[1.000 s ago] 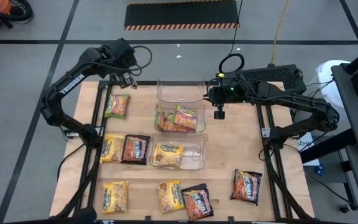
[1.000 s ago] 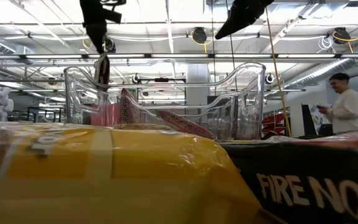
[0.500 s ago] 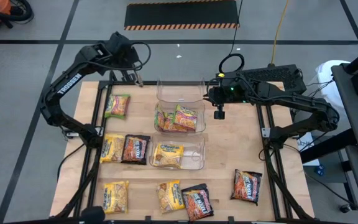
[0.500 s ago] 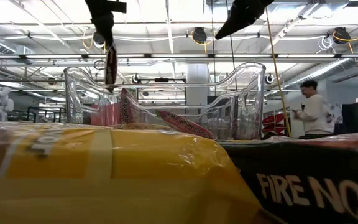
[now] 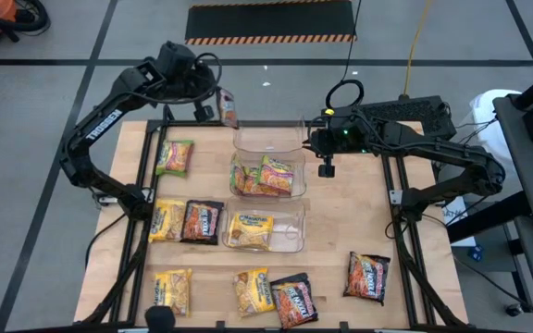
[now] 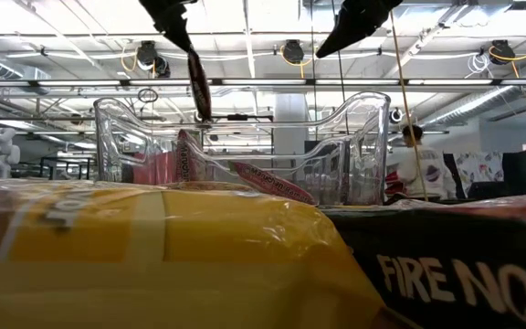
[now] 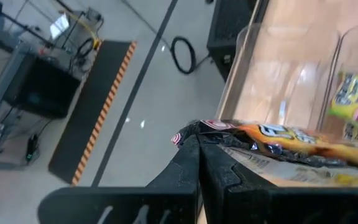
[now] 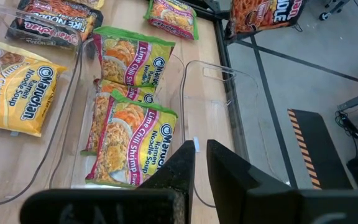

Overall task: Sort Maruchan noodles
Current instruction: Put the black noodle pack into the top transparent bin

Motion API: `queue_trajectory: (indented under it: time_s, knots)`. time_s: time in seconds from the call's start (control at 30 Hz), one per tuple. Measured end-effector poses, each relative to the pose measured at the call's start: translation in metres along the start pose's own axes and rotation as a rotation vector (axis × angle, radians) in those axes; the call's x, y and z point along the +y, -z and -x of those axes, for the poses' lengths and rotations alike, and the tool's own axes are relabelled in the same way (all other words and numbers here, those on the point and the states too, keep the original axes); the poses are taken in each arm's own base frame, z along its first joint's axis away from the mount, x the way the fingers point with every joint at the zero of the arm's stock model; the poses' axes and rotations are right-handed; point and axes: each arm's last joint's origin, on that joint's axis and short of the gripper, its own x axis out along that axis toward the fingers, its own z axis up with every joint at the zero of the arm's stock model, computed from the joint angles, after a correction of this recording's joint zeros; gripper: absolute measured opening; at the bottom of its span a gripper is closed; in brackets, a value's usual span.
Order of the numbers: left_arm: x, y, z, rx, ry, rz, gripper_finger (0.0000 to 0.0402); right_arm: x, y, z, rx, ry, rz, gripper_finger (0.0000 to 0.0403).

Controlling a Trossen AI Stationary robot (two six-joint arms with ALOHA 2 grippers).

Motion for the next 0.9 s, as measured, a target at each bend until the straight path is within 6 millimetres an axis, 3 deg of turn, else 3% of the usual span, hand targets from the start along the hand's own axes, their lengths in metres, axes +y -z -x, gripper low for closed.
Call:
queue_trajectory:
  time_s: [0.13,0.57,0.7,0.9]
  knots:
    - [-0.005,-0.005,-0.015,-0.014,0.050,-0.008,0.0000,0.000,0.000,0.000,0.001,0.000,0.000,0.0036]
    - [-0.027,-0.010,-0.100,0.103,0.183,-0.084,0.0000,0.000,0.000,0.000,0.000,0.000,-0.002,0.0036]
    - [-0.031,-0.008,-0.114,0.126,0.207,-0.089,0.0000,0.000,0.000,0.000,0.000,0.000,-0.003,0.0036]
    - [-0.032,-0.007,-0.118,0.129,0.222,-0.111,0.0000,0.000,0.000,0.000,0.000,0.000,-0.001,0.0036]
